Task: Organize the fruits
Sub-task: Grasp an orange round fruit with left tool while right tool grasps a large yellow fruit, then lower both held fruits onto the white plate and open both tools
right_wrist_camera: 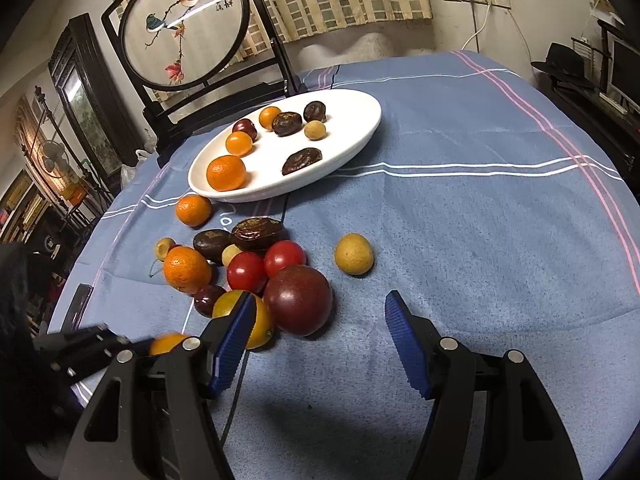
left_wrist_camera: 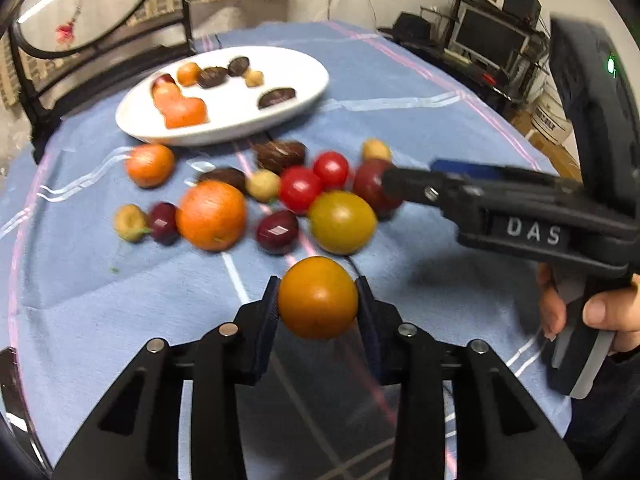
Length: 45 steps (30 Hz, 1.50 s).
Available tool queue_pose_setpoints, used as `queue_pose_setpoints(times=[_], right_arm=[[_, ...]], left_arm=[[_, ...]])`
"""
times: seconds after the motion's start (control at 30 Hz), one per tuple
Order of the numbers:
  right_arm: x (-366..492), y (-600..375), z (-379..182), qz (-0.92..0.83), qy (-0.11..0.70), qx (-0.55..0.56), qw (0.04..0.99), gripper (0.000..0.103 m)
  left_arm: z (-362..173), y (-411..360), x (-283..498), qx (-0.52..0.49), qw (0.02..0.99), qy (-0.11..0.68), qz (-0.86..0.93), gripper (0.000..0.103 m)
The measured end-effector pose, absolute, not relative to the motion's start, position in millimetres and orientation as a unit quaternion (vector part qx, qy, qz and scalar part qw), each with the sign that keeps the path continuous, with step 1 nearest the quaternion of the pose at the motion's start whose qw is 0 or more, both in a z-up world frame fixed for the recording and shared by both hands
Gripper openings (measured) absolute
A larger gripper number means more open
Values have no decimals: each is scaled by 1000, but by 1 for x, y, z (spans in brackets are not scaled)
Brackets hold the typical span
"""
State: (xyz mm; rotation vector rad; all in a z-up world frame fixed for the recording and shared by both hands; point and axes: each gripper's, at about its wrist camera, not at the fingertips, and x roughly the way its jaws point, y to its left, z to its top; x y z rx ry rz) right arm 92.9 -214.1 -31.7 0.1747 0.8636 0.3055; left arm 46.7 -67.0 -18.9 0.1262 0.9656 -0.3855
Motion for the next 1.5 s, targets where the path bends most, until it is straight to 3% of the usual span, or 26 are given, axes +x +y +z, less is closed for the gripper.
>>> queue_pose_setpoints(times=[0.37,0.47,0.83,0.9,1.23,1.5], right_arm=[[71,-190,-34,239,448,66,859,67],[71,-168,-42,242,476,20,845,56],[97,-128,-47,176,476,-56,860,56],[99,-128,-47,167,469,-65,865,40],[80,-154,-3,229,416,-6,880,40],[134,-153,33,231,378,-5,897,40]], left_arm=[[-16,-11,73,8,886,441,-141,37],[-14,-5,74,2,888,437,-141,37],[-9,12,76,-27,894,427,-133,36],[-10,11,76,-26,893,429,-135,36],[10,9,77,-31,883,439,-162,36],[50,-1,127,7,903,408,-137,36]])
